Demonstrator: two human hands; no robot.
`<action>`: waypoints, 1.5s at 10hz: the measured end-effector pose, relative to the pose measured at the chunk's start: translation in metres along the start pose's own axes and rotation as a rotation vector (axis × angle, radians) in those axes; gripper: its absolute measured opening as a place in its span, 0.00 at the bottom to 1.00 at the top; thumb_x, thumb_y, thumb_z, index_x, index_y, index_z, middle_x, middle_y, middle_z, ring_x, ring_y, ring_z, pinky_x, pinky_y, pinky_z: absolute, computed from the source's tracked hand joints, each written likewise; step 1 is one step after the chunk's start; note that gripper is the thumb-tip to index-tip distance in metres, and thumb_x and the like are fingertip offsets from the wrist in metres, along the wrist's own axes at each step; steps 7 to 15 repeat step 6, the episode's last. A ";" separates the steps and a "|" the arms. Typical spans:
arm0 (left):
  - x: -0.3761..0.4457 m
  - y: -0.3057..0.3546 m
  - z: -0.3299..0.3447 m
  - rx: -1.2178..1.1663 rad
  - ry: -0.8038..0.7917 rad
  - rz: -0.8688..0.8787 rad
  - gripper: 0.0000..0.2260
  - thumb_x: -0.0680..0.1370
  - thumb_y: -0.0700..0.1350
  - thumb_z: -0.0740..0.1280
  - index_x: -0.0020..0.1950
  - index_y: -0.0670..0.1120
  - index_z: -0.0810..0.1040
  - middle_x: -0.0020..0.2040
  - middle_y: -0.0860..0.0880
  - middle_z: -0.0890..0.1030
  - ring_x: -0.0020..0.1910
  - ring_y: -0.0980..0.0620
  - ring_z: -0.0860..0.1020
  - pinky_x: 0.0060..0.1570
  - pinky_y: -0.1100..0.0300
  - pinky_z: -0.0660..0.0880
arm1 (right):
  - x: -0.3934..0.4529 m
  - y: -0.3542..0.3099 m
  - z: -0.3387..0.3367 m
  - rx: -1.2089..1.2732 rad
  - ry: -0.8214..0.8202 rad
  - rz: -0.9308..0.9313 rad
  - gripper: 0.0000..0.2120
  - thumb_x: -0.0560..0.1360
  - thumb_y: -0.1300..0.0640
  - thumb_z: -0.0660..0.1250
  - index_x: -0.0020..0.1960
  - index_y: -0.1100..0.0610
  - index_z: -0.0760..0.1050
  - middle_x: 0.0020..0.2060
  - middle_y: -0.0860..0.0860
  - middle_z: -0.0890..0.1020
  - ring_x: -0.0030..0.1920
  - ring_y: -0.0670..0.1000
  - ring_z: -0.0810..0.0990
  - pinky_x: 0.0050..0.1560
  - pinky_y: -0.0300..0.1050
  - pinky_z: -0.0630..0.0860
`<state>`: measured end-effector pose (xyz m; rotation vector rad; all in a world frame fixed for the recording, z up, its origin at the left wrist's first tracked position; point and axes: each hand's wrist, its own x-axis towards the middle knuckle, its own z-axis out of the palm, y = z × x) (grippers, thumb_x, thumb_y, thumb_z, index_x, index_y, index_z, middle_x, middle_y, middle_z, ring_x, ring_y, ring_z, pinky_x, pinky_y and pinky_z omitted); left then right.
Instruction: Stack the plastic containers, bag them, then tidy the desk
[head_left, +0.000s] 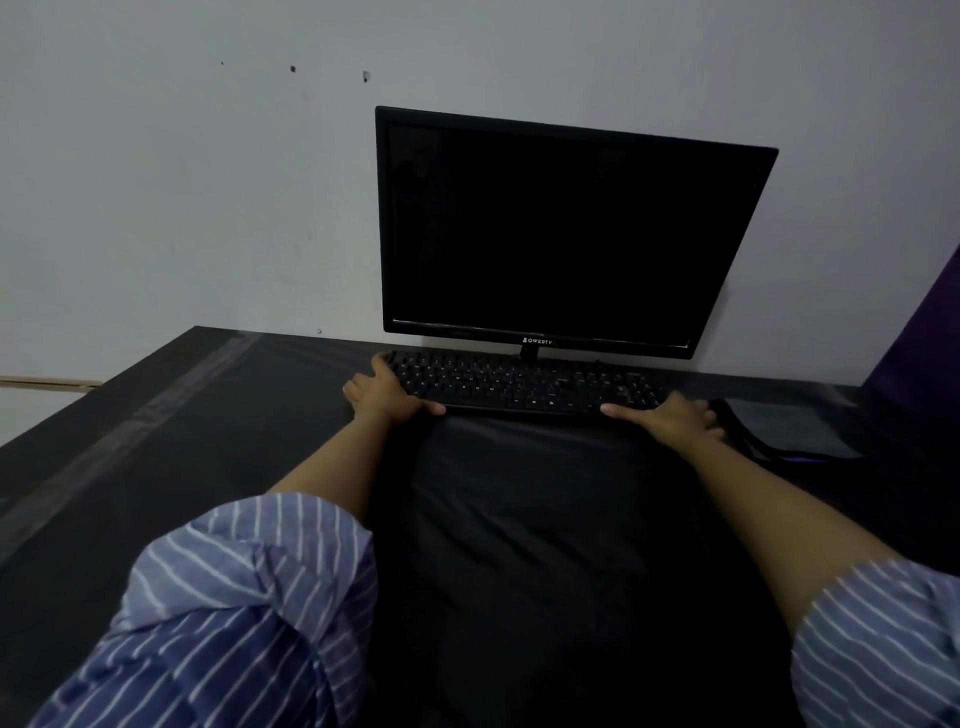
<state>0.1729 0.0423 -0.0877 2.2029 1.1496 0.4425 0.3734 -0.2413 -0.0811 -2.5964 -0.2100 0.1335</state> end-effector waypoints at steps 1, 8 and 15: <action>-0.006 0.004 -0.001 0.080 0.005 0.002 0.53 0.63 0.60 0.77 0.76 0.45 0.49 0.72 0.32 0.60 0.73 0.35 0.57 0.74 0.44 0.51 | -0.004 -0.001 0.001 -0.002 0.005 -0.020 0.61 0.57 0.24 0.70 0.78 0.55 0.52 0.75 0.64 0.54 0.75 0.65 0.54 0.72 0.62 0.52; -0.069 0.049 -0.034 0.140 0.070 0.124 0.36 0.77 0.51 0.66 0.76 0.39 0.51 0.74 0.34 0.54 0.75 0.35 0.51 0.74 0.42 0.50 | -0.069 -0.038 -0.037 0.044 0.100 -0.225 0.34 0.75 0.41 0.65 0.74 0.55 0.60 0.71 0.61 0.62 0.71 0.62 0.60 0.69 0.56 0.58; -0.069 0.049 -0.034 0.140 0.070 0.124 0.36 0.77 0.51 0.66 0.76 0.39 0.51 0.74 0.34 0.54 0.75 0.35 0.51 0.74 0.42 0.50 | -0.069 -0.038 -0.037 0.044 0.100 -0.225 0.34 0.75 0.41 0.65 0.74 0.55 0.60 0.71 0.61 0.62 0.71 0.62 0.60 0.69 0.56 0.58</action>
